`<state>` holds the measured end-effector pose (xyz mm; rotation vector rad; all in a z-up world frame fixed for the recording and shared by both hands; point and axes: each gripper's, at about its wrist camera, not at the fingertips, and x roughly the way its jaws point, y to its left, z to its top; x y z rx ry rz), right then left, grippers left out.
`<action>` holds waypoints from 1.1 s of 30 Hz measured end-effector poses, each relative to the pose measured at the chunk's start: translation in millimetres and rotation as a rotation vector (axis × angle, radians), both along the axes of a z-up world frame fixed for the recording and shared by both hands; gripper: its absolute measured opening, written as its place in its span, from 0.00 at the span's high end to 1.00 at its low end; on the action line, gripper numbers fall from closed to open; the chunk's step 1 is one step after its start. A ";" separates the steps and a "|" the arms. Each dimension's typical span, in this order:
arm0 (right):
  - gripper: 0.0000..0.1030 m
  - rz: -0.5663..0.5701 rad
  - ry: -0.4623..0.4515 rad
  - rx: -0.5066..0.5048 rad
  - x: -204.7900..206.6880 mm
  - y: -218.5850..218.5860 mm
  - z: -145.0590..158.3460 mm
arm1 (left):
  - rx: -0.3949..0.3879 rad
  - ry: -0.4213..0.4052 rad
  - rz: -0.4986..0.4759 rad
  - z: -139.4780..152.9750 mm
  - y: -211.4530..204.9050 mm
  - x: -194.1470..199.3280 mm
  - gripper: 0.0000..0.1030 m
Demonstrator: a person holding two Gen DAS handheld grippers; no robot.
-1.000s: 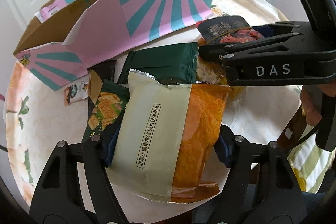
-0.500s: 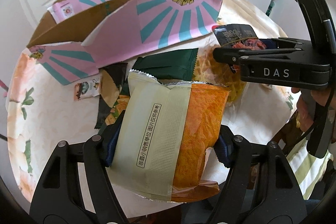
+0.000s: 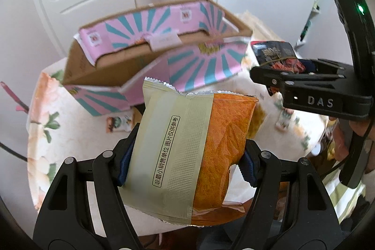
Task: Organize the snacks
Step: 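Lower both held bags into the box and open both grippers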
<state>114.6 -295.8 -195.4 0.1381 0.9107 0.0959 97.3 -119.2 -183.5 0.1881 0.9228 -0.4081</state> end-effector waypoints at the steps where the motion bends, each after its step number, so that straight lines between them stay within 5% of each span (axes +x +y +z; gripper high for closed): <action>1: 0.33 0.002 -0.009 0.003 0.4 -0.8 6.2 | -0.006 -0.007 0.012 7.9 1.6 0.9 0.33; 8: 0.33 0.029 -0.072 0.029 12.0 -3.5 52.5 | -0.099 -0.033 0.118 50.7 22.0 29.1 0.33; 17: 0.33 0.060 -0.126 0.034 48.8 4.6 93.8 | -0.078 -0.090 0.141 87.3 38.5 92.6 0.33; 24: 0.33 0.006 -0.157 0.035 77.3 8.7 106.2 | -0.054 -0.047 0.090 78.8 38.7 150.1 0.33; 33: 0.33 -0.039 -0.113 0.028 109.9 14.9 93.8 | -0.008 0.067 0.048 31.3 31.0 204.3 0.29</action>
